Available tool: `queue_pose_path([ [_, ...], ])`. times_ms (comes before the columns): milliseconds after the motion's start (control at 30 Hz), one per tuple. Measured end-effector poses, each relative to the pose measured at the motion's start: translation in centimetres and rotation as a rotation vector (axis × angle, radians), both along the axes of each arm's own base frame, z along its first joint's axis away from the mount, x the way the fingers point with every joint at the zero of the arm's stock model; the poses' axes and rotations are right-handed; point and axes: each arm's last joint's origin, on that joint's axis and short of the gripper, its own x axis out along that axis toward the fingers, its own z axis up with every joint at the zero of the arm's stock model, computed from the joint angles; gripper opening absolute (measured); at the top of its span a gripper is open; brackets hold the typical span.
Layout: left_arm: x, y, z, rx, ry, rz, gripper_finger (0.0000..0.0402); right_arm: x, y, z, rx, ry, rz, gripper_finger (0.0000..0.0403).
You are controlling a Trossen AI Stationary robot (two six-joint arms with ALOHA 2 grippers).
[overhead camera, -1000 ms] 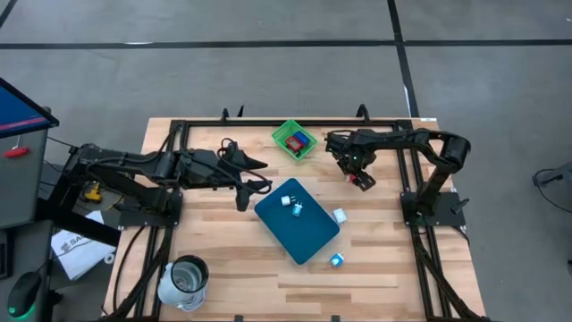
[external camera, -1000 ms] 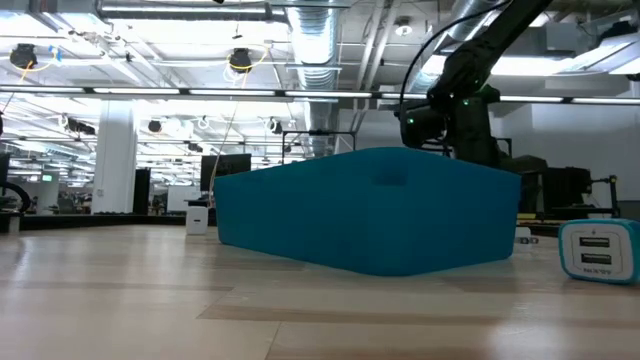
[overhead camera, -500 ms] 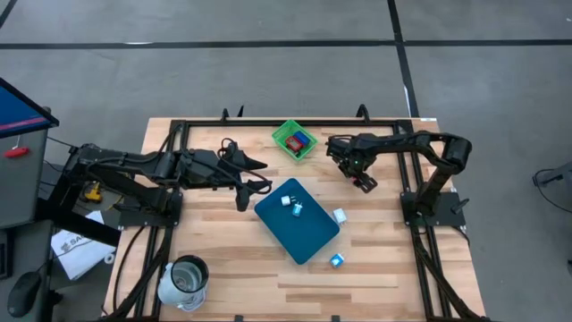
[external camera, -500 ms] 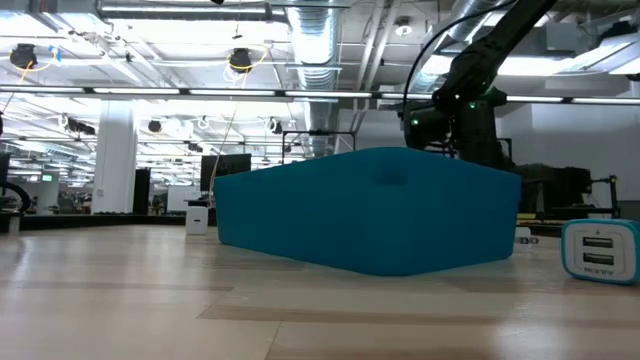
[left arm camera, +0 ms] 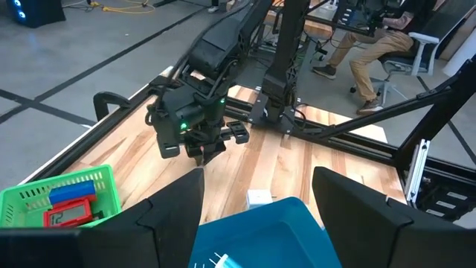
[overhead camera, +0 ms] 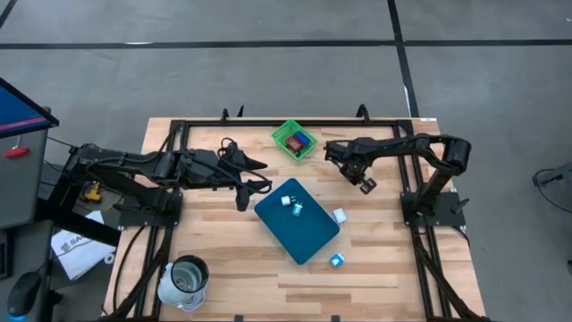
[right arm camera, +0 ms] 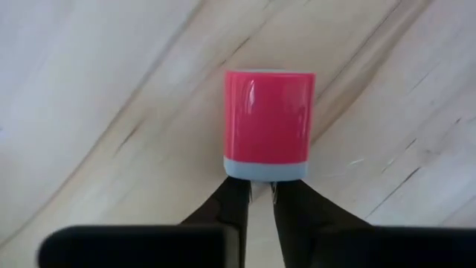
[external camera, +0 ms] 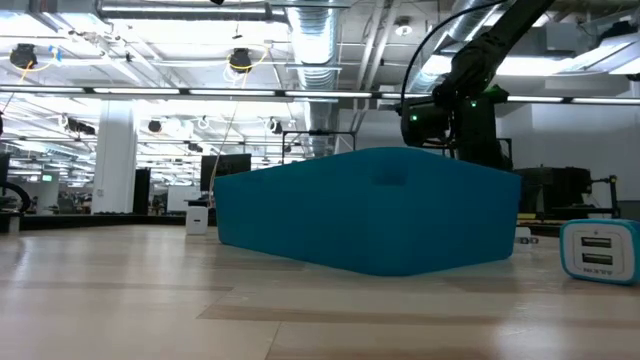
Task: Pick & Place Office items
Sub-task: Put the pink charger adapter into the blue bin
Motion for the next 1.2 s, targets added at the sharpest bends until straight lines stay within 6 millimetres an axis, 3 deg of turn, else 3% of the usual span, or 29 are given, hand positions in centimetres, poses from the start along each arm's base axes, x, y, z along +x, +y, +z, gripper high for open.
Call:
queue_pose_path([
  [133, 0.0, 0.0, 0.0, 0.0, 0.0, 0.0, 0.0246, 0.3, 0.8, 0.0, -0.005, 0.006, 0.036, 0.006],
  [333, 0.0, 0.0, 0.0, 0.0, 0.0, 0.0, 0.0246, 1.3, 2.2, 0.6, 0.021, -0.009, 0.104, 0.0029],
  [567, 0.0, 0.0, 0.0, -0.001, 0.0, 0.0, 0.0246, 3.0, 3.7, 2.7, -0.062, 0.012, 0.305, 0.0029],
  [833, -0.1, 0.0, -0.2, 0.002, 0.024, 0.0, 0.0246, 5.6, 6.1, 8.8, -0.213, 0.124, 0.864, 0.0032],
  [1033, -0.3, 0.0, -0.3, 0.006, 0.046, 0.0, 0.0246, 8.1, 9.3, 14.1, -0.334, 0.016, 1.341, 0.0032],
  [1200, -1.3, 0.2, -0.2, 0.007, 0.079, 0.001, 0.0246, 8.7, 11.8, 16.7, -0.316, -0.101, 1.669, 0.0032],
])
